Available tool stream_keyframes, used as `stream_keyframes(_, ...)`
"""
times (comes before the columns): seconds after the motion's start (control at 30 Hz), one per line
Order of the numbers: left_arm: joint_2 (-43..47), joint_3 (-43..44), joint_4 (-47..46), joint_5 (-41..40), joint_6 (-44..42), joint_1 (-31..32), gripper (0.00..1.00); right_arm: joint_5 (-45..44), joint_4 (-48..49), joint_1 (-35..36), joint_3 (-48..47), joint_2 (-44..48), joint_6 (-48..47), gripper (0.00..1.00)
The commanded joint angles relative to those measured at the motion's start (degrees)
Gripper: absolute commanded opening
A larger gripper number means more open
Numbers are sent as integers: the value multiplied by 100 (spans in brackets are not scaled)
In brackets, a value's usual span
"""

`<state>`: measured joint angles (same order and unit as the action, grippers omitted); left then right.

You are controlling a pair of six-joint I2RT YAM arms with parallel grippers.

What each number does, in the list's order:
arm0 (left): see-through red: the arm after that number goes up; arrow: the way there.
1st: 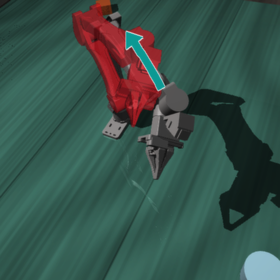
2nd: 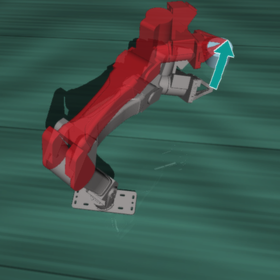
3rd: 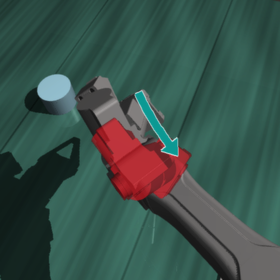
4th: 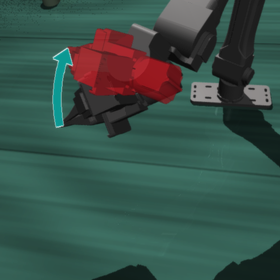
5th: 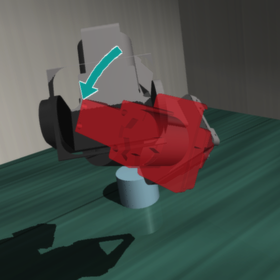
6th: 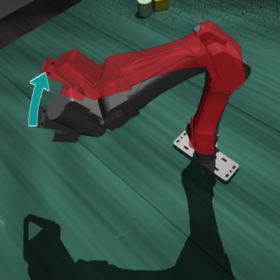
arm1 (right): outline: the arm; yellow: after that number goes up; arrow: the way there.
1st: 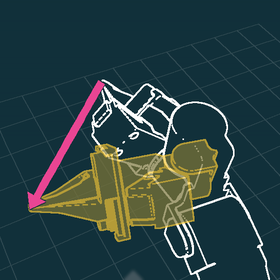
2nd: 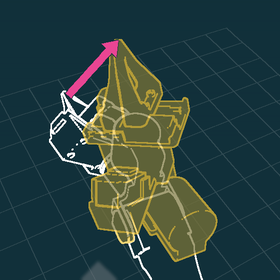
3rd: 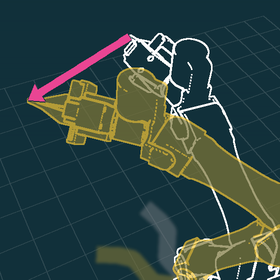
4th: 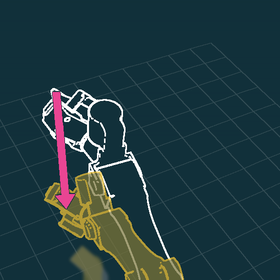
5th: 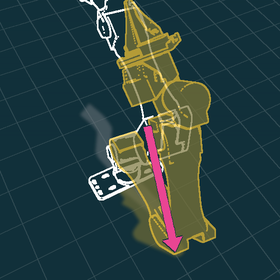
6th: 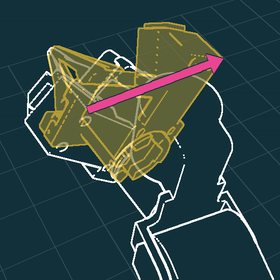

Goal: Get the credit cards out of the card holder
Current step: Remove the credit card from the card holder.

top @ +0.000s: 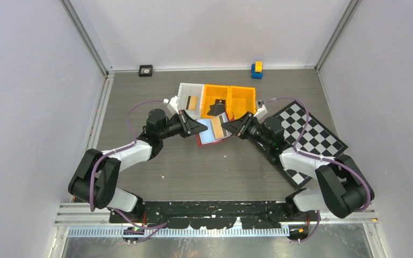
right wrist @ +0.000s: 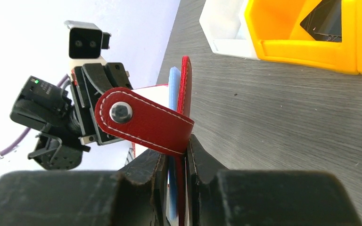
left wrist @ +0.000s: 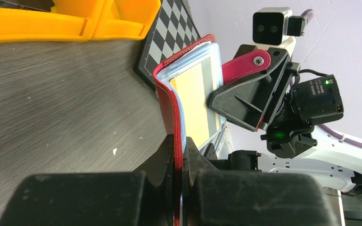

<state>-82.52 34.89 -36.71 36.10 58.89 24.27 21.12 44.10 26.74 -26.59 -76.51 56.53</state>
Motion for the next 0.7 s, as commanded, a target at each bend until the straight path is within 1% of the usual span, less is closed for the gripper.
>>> stream_keyframes(0.0,326,388,322,123,-387,-1,0,581,-770,-13,-647,342,-901,9)
stream_keyframes(0.07,364,412,316,189,-405,-1,0,625,-1455,-13,-917,438,-1303,10)
stream_keyframes(0.1,394,406,302,200,-416,-1,0,681,-1597,-17,-989,455,-1394,12)
stream_keyframes(0.2,474,368,215,207,-465,-1,0,976,-1747,-20,-1148,441,-1509,19)
stream_keyframes(0.4,592,316,27,233,-558,-1,0,1681,-1883,-30,-1445,146,-1446,28)
stream_keyframes(0.43,618,316,16,234,-605,-1,0,1799,-1826,-30,-1467,90,-1399,30)
stream_keyframes(0.53,718,278,16,199,-703,0,0,2035,-1711,-29,-1481,43,-1312,46)
stream_keyframes(0.67,804,246,43,133,-739,-1,0,1998,-1801,-40,-1457,163,-1395,54)
